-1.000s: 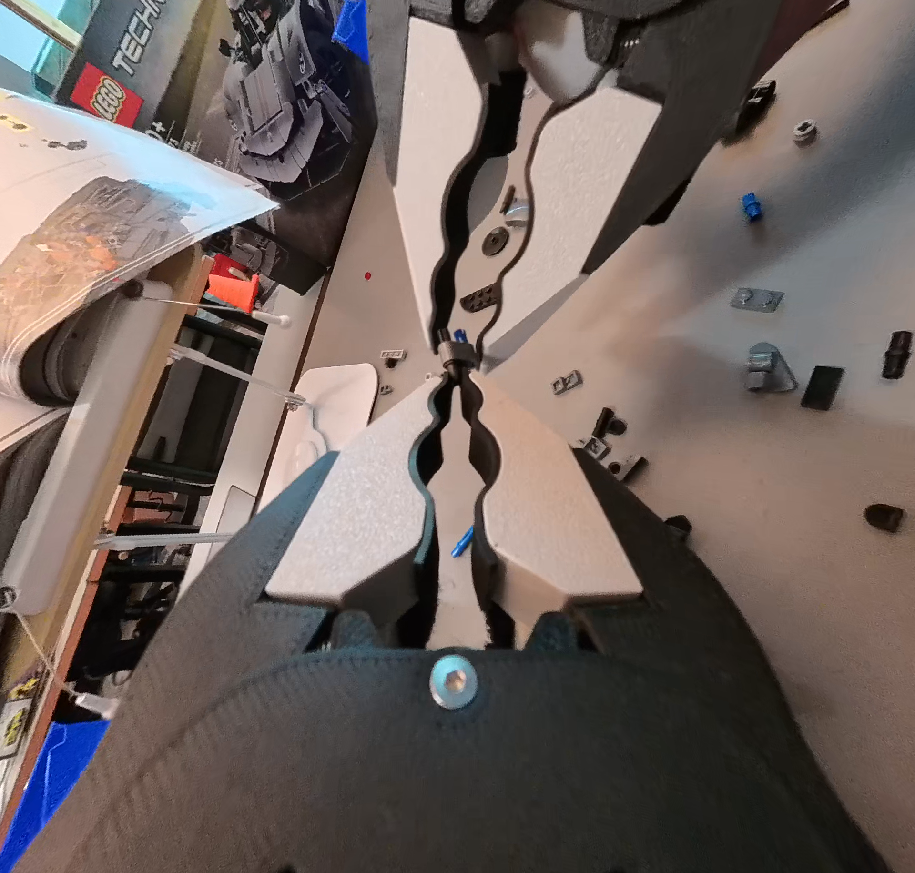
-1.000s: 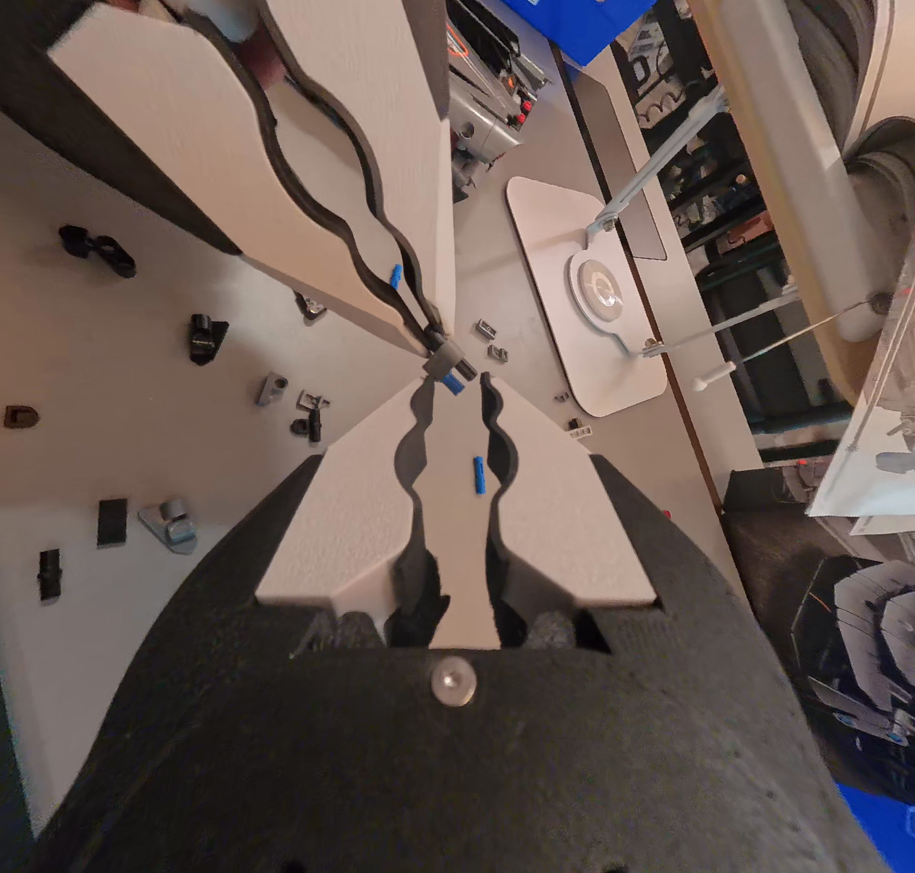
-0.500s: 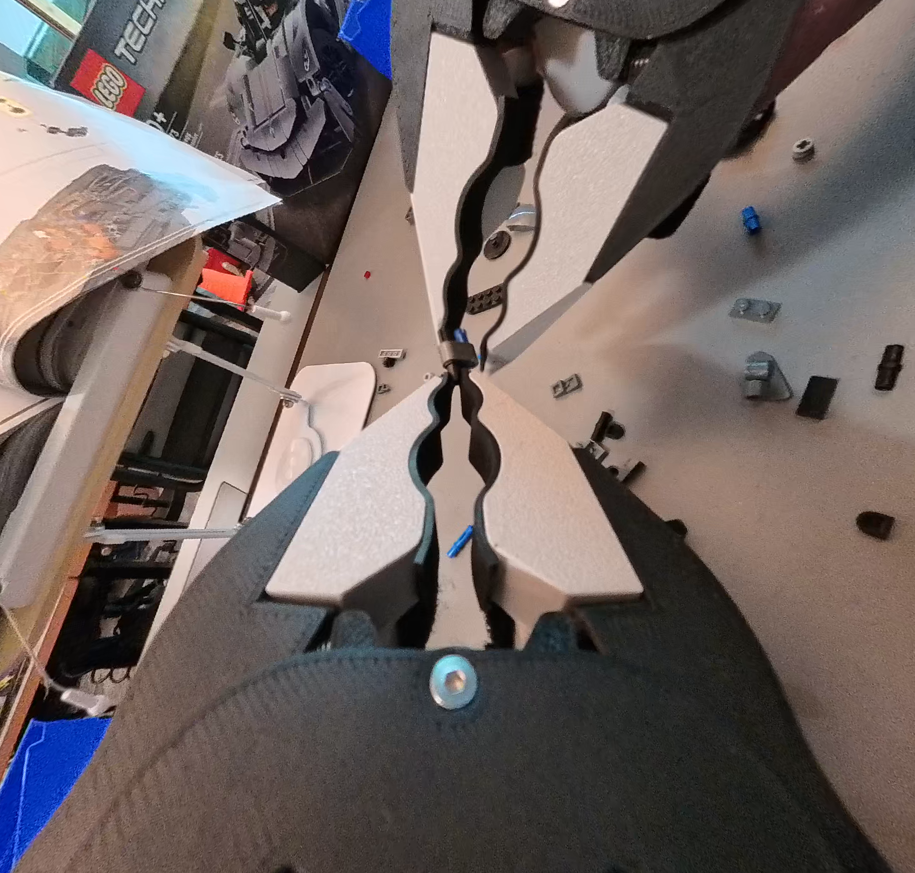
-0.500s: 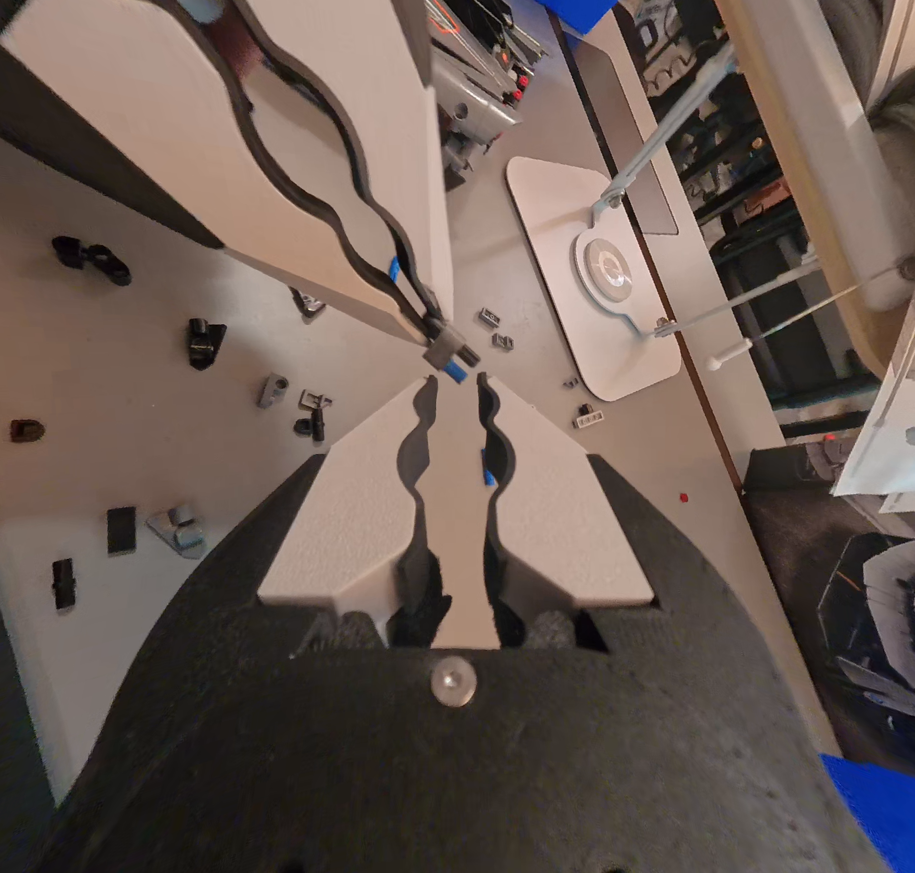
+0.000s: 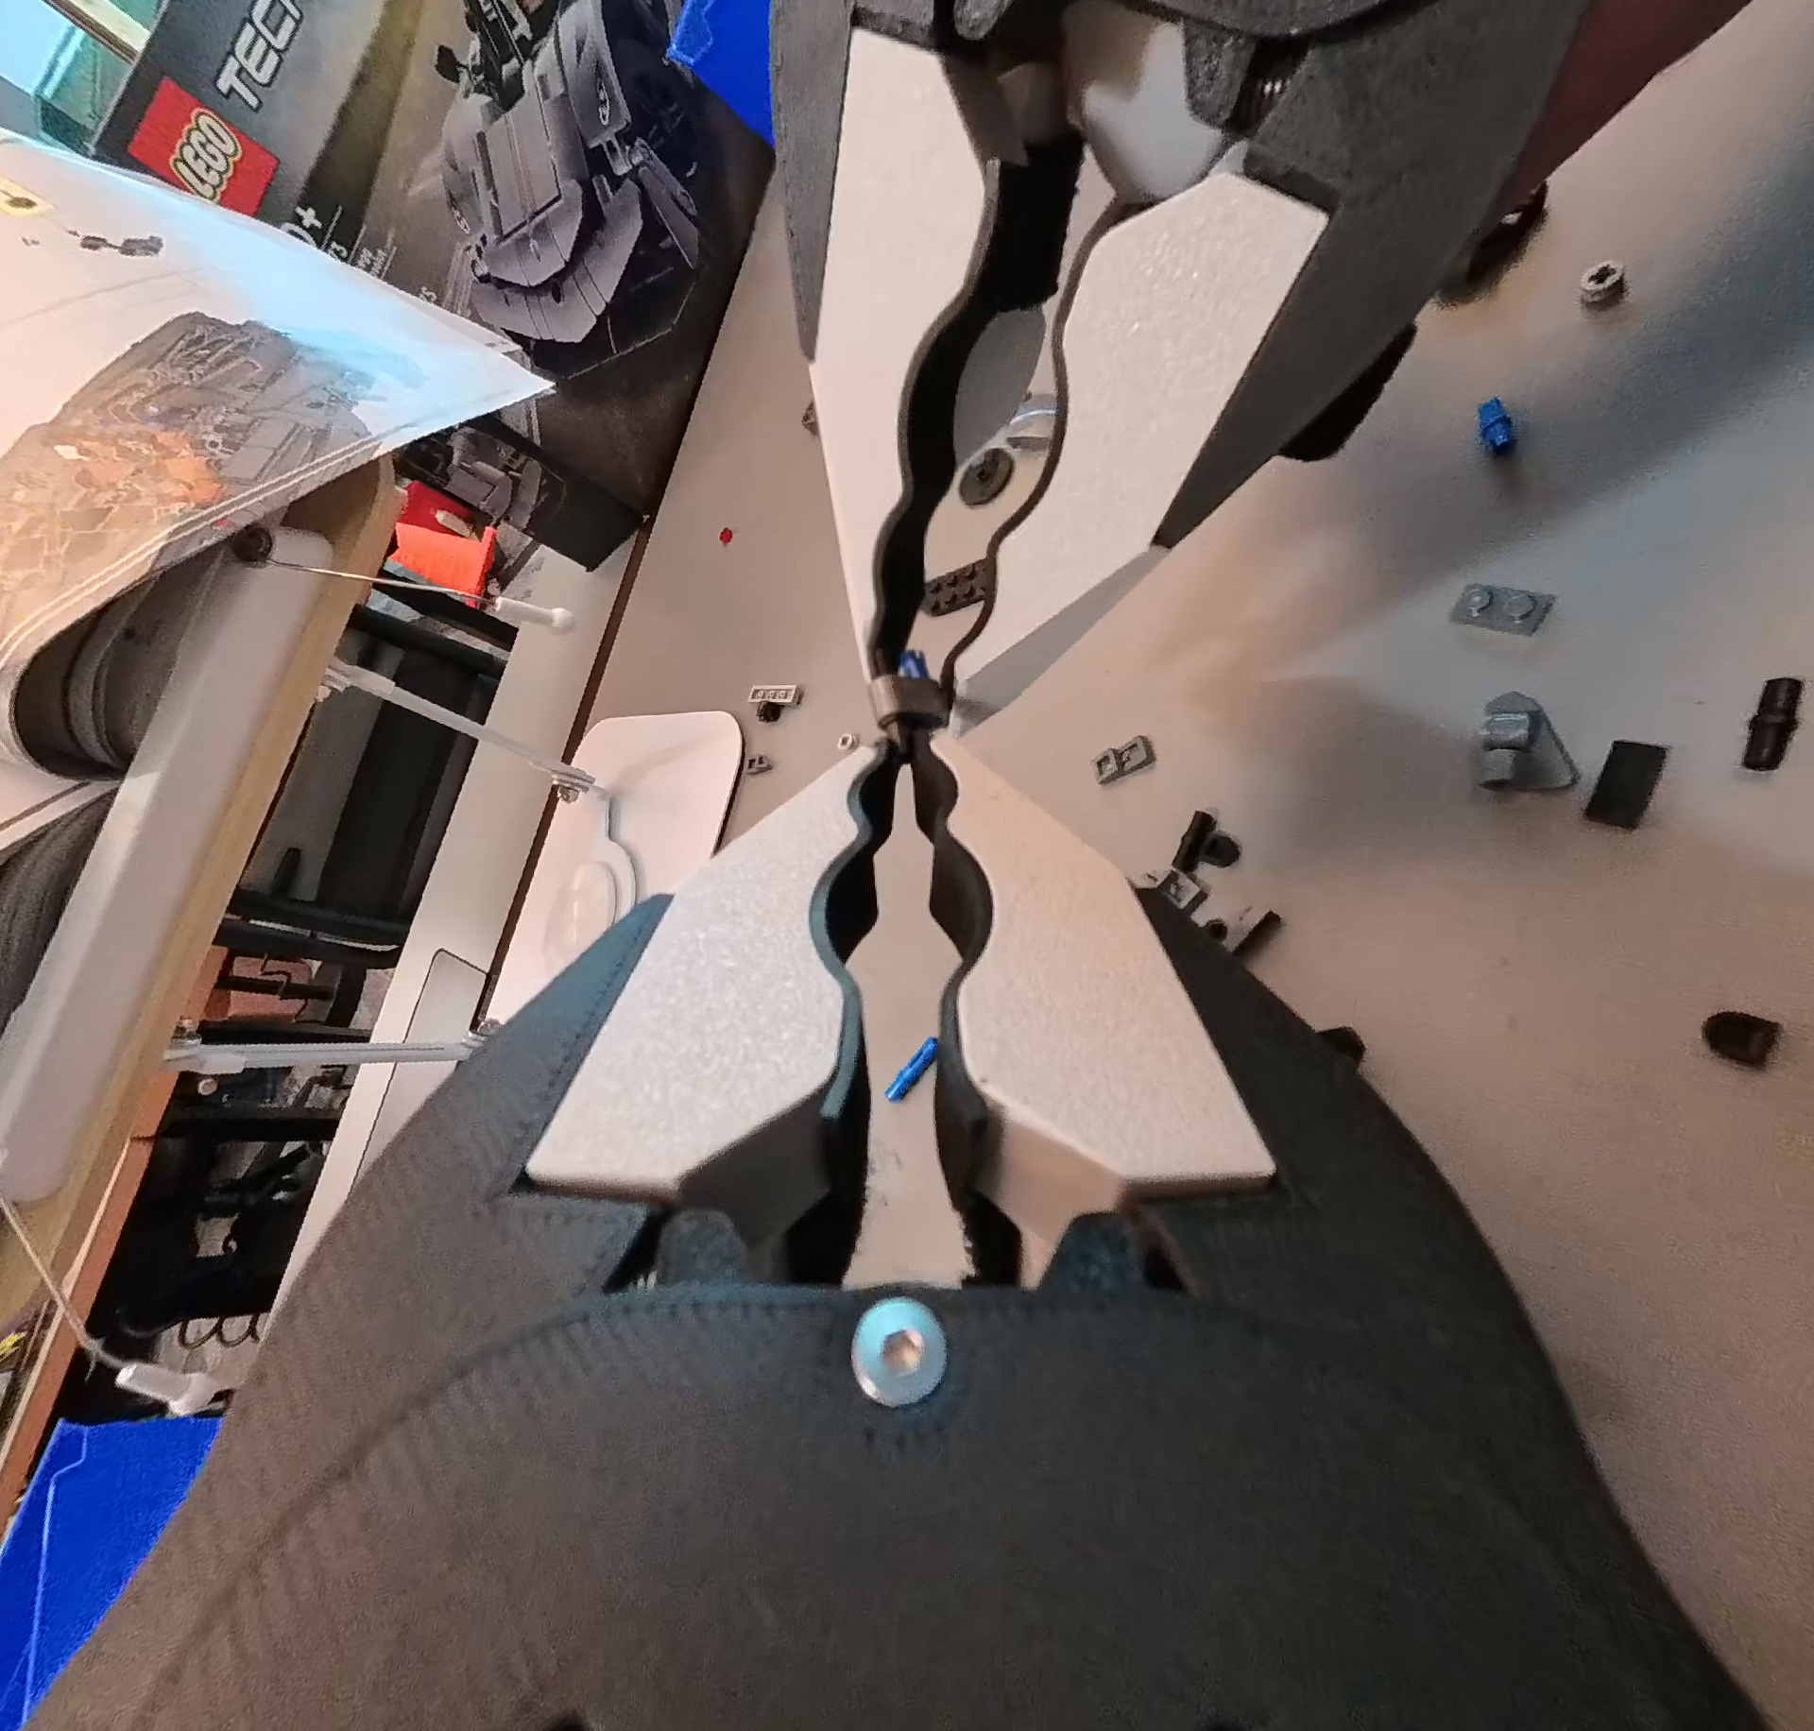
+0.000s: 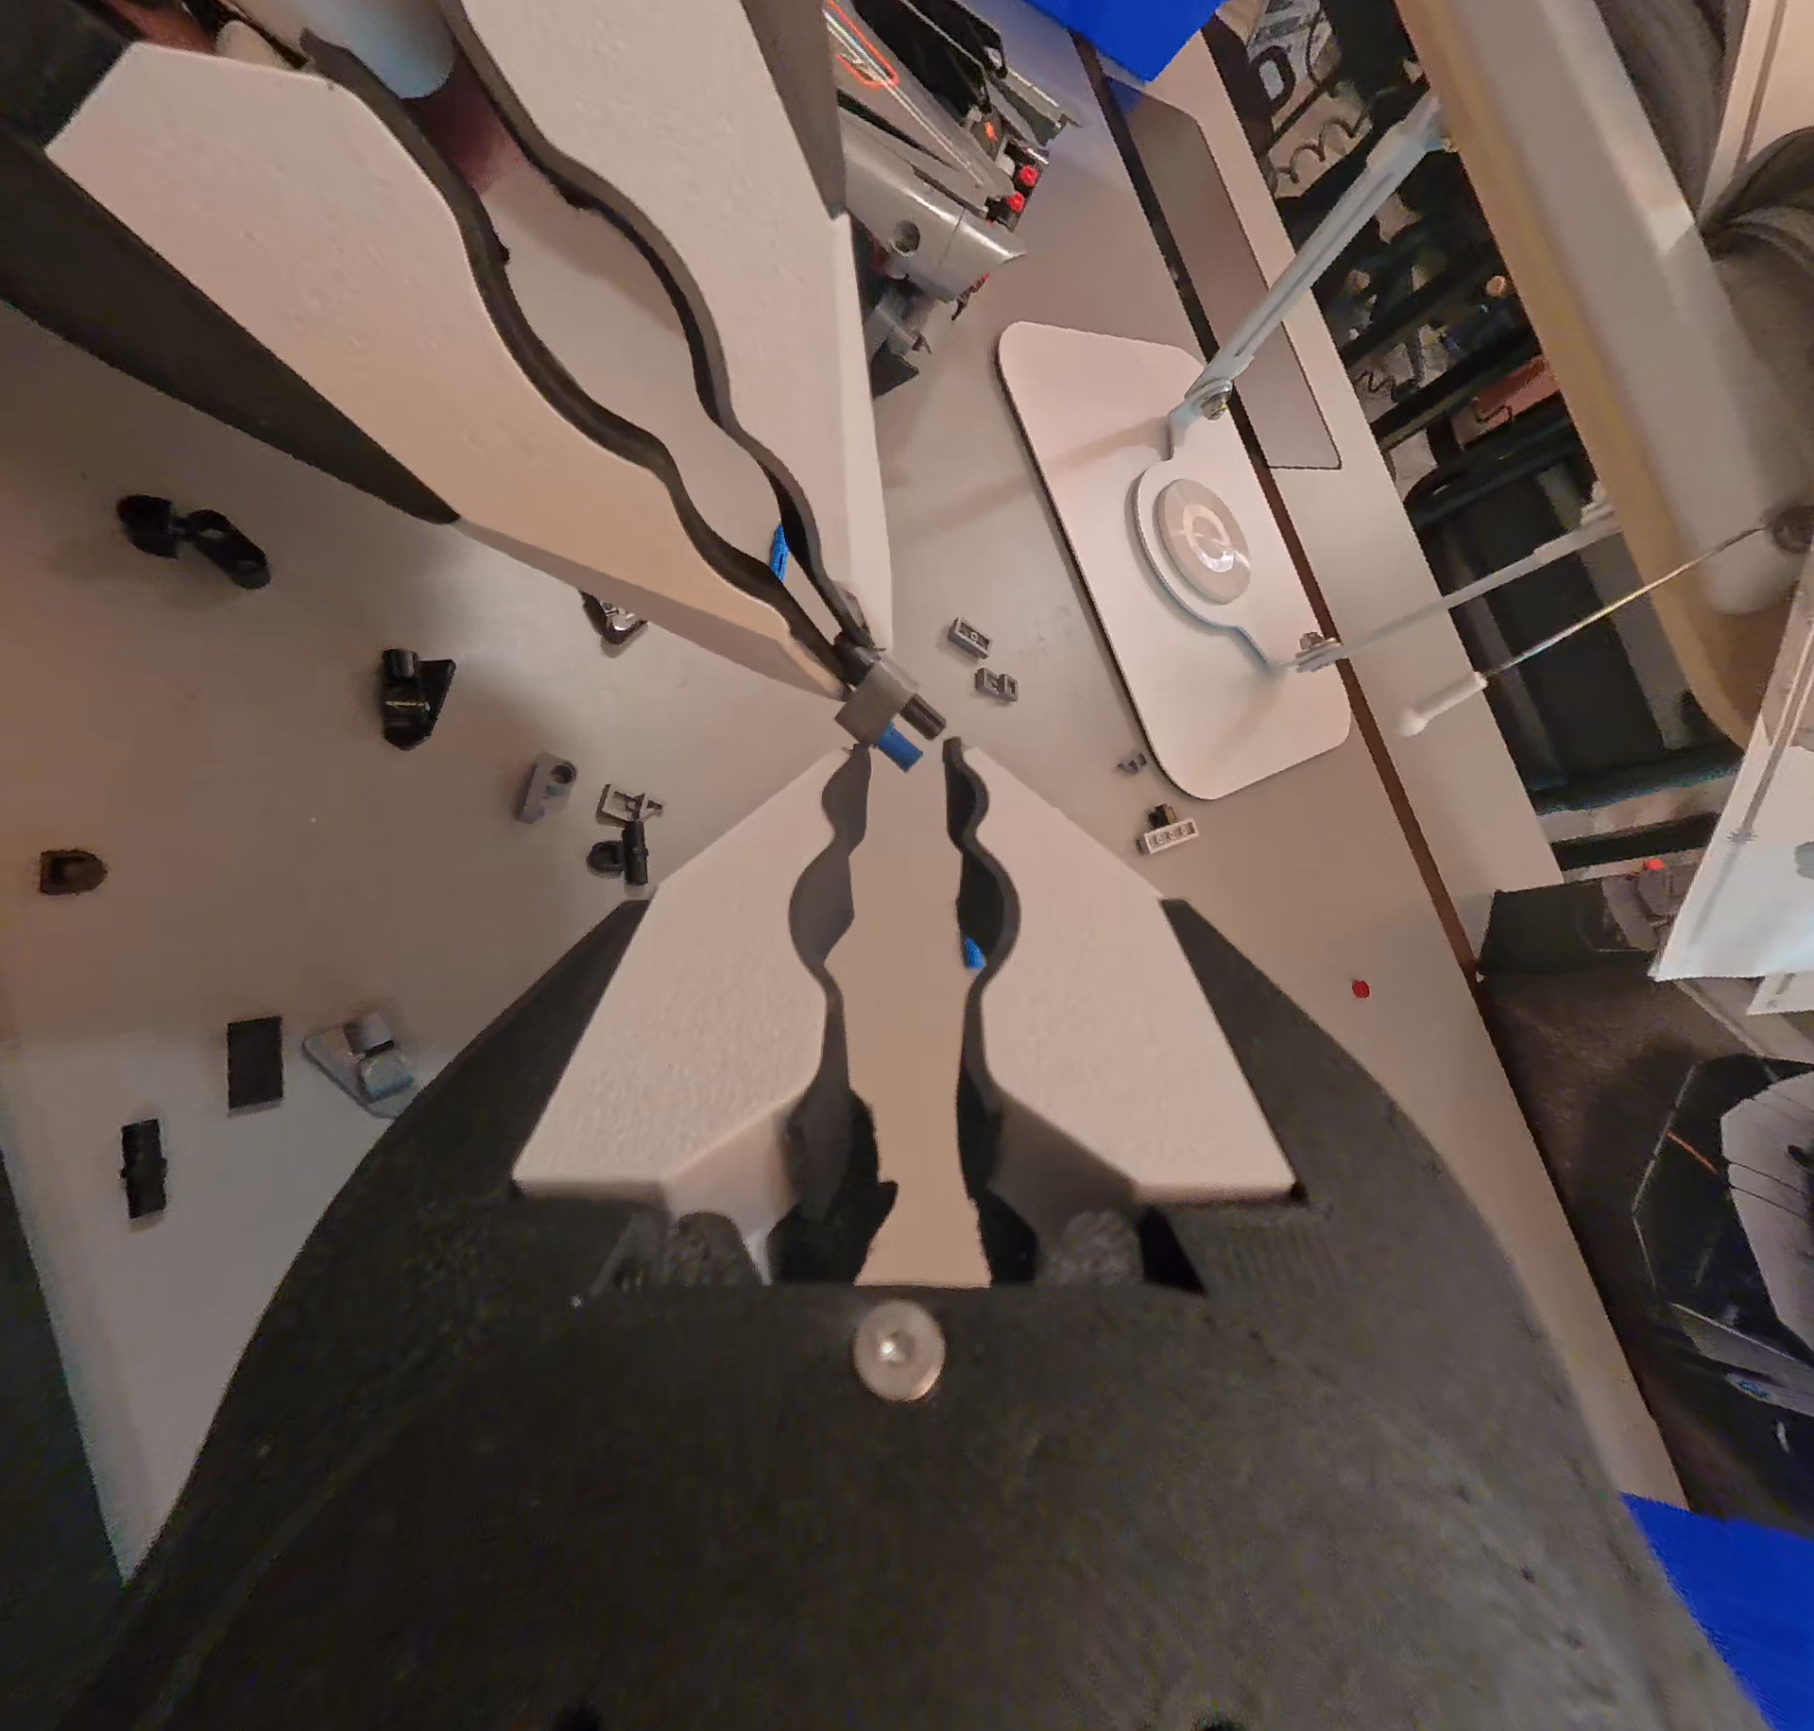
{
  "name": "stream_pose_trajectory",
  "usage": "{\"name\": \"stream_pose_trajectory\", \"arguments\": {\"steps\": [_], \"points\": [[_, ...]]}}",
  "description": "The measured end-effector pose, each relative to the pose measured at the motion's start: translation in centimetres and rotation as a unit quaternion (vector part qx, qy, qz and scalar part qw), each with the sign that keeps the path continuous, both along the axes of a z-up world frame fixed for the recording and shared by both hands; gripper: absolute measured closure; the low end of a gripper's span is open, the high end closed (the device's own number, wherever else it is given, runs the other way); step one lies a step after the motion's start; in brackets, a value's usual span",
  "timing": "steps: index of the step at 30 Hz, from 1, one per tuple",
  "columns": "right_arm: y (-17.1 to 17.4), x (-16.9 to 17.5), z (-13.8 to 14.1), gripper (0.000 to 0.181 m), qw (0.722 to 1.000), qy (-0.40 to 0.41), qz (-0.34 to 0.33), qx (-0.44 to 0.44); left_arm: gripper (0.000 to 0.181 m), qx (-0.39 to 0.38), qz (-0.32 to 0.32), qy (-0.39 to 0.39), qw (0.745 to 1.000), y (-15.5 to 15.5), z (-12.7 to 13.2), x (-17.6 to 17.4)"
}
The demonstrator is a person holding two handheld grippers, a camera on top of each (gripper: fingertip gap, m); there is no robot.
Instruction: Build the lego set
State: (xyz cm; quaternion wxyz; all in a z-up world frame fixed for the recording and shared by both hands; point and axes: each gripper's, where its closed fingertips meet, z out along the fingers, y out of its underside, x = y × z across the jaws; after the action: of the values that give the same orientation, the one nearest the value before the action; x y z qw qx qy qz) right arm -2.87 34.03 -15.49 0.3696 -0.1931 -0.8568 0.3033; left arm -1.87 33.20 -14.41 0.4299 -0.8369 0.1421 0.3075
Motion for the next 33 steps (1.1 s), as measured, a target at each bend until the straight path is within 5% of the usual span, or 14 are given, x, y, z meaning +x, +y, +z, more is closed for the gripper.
{"name": "stream_pose_trajectory", "arguments": {"steps": [20,33], "points": [[-0.2,0.0,-0.3,0.171,0.997,0.039,-0.012,0.067,0.181,-0.015,0.004,0.012,1.000,0.0,-0.5,0.0],[-0.3,-0.2,-1.8,0.169,0.998,0.005,0.004,0.063,0.181,-0.046,0.005,-0.067,0.997,-0.1,-2.7,-0.8]]}}
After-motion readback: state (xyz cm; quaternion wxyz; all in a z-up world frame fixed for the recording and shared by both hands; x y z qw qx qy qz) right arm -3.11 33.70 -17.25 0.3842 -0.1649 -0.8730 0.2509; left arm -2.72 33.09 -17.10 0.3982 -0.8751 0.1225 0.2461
